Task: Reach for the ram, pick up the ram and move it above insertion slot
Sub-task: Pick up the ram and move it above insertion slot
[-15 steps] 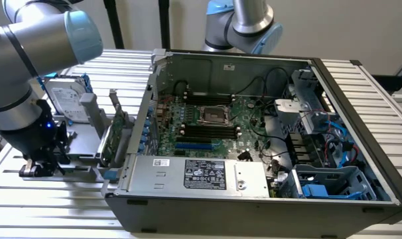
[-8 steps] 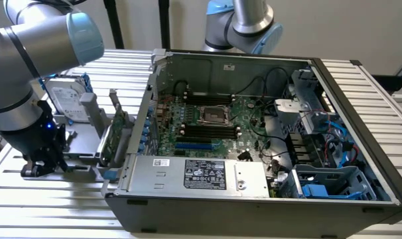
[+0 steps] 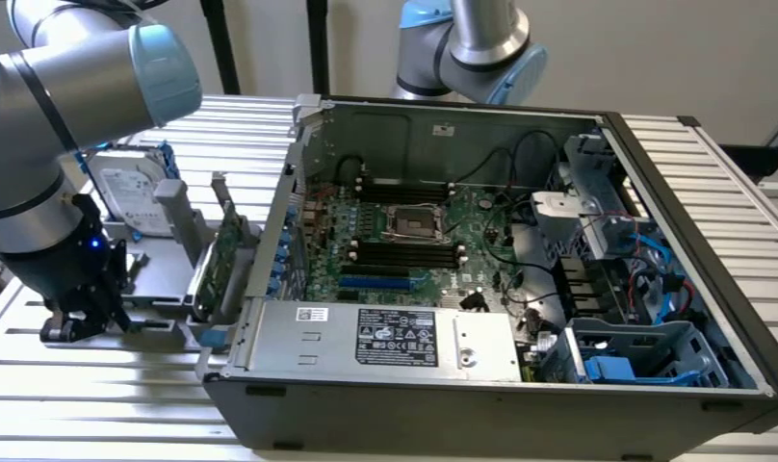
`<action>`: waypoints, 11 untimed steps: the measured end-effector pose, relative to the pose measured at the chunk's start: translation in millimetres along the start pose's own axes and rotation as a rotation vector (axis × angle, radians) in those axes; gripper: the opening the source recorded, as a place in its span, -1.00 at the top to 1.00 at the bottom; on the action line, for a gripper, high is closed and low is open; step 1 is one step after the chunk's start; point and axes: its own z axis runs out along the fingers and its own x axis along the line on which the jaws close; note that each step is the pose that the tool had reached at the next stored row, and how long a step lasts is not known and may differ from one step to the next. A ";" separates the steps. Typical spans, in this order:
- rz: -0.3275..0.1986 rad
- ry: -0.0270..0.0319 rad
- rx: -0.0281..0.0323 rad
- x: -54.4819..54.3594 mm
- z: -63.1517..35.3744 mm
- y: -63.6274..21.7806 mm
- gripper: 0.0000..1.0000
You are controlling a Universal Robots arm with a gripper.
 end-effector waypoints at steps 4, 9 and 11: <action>0.000 -0.0002 -0.0016 0.0 -0.5 -0.1 0.73; 0.000 -0.0001 -0.0064 0.0 -5.0 -0.4 0.73; 0.000 0.0000 -0.0081 0.1 -7.1 -0.5 0.73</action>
